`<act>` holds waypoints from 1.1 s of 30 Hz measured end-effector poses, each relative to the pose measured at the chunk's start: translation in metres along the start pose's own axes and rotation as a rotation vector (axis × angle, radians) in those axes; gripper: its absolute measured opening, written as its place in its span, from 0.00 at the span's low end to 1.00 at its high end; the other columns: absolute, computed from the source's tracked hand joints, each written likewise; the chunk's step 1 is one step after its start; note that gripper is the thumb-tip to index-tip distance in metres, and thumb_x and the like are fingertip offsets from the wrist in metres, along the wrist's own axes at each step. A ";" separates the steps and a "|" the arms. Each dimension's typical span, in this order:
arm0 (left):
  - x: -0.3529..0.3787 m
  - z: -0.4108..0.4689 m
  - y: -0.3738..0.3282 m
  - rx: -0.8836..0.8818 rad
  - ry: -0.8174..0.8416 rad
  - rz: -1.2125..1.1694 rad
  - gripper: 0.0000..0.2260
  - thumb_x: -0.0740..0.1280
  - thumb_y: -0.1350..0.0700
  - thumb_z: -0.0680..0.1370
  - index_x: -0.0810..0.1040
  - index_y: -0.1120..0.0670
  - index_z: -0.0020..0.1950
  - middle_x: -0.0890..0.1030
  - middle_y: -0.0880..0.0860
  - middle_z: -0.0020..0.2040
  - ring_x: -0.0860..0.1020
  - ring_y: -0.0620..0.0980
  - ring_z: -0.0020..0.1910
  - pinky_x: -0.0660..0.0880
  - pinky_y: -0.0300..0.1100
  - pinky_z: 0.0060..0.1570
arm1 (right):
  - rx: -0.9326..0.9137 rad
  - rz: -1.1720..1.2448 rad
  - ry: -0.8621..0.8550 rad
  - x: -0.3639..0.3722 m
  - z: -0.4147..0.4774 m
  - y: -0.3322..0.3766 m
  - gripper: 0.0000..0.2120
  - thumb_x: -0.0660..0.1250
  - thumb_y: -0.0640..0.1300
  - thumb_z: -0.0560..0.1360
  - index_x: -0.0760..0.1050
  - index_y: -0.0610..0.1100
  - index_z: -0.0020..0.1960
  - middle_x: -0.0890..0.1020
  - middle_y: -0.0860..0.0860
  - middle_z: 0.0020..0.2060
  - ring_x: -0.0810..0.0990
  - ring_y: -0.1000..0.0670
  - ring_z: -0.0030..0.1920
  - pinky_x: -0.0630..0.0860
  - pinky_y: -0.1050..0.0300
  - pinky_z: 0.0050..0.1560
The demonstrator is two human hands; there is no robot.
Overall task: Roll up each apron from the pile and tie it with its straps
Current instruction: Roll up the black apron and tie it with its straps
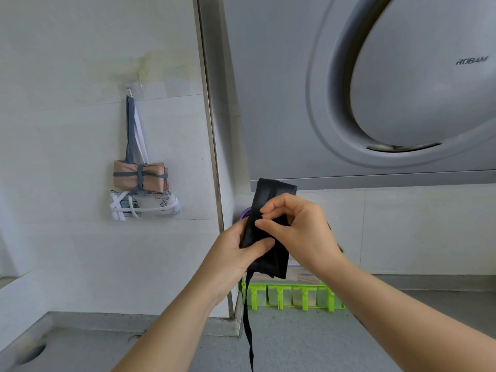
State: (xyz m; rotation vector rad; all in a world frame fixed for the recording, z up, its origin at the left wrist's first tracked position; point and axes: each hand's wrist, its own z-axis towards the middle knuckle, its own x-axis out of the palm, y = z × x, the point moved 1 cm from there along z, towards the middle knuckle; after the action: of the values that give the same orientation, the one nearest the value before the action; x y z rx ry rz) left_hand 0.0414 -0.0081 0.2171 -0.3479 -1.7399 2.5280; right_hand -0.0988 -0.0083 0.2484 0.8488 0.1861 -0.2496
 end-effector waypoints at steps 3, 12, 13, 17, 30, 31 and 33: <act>0.000 0.001 -0.004 0.010 -0.003 0.013 0.15 0.68 0.60 0.77 0.77 0.43 0.59 0.84 0.49 0.52 0.82 0.49 0.53 0.77 0.53 0.58 | 0.024 -0.006 -0.068 0.000 0.002 -0.010 0.12 0.75 0.41 0.69 0.75 0.56 0.38 0.82 0.58 0.33 0.76 0.58 0.39 0.65 0.66 0.41; -0.009 0.006 -0.008 -0.088 -0.110 -0.222 0.15 0.65 0.66 0.77 0.78 0.52 0.61 0.84 0.54 0.52 0.83 0.52 0.52 0.78 0.47 0.52 | -0.059 0.107 -0.206 0.002 -0.008 0.001 0.10 0.72 0.36 0.71 0.75 0.49 0.38 0.77 0.55 0.33 0.70 0.59 0.29 0.67 0.72 0.32; -0.011 0.008 -0.008 -0.101 -0.154 -0.277 0.14 0.64 0.67 0.77 0.78 0.54 0.60 0.84 0.55 0.51 0.83 0.52 0.50 0.79 0.44 0.48 | -0.101 0.142 -0.202 0.000 -0.015 0.001 0.09 0.71 0.36 0.72 0.75 0.47 0.37 0.76 0.55 0.31 0.69 0.59 0.28 0.66 0.71 0.32; -0.017 0.010 -0.012 -0.152 -0.196 -0.461 0.12 0.63 0.67 0.78 0.77 0.58 0.60 0.84 0.57 0.49 0.84 0.51 0.44 0.80 0.39 0.38 | 0.079 -0.033 0.287 0.016 -0.046 -0.022 0.08 0.70 0.47 0.74 0.75 0.45 0.41 0.76 0.57 0.33 0.72 0.60 0.33 0.70 0.65 0.36; -0.024 0.000 -0.015 -0.239 0.009 -0.479 0.17 0.66 0.63 0.70 0.78 0.55 0.58 0.84 0.55 0.47 0.83 0.49 0.43 0.80 0.42 0.43 | 0.607 0.456 0.798 -0.009 -0.012 -0.028 0.17 0.53 0.51 0.82 0.74 0.40 0.52 0.72 0.46 0.32 0.61 0.54 0.24 0.72 0.61 0.34; -0.024 0.000 -0.016 -0.245 0.020 -0.476 0.16 0.66 0.62 0.70 0.79 0.55 0.57 0.84 0.55 0.46 0.83 0.49 0.42 0.80 0.42 0.40 | 0.609 0.409 0.899 -0.009 -0.014 -0.030 0.18 0.52 0.52 0.81 0.74 0.41 0.52 0.69 0.50 0.28 0.58 0.54 0.24 0.69 0.61 0.34; -0.025 -0.001 -0.017 -0.257 0.033 -0.462 0.15 0.66 0.62 0.71 0.79 0.54 0.57 0.84 0.55 0.45 0.83 0.50 0.40 0.81 0.43 0.38 | 0.532 0.370 0.973 -0.012 -0.016 -0.028 0.15 0.56 0.51 0.79 0.76 0.42 0.49 0.62 0.54 0.24 0.57 0.55 0.25 0.67 0.62 0.34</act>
State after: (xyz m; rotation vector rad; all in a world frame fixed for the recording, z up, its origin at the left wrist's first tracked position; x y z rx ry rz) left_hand 0.0643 -0.0054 0.2364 0.0086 -1.8729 1.9777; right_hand -0.1196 -0.0127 0.2212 1.4651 0.8861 0.5095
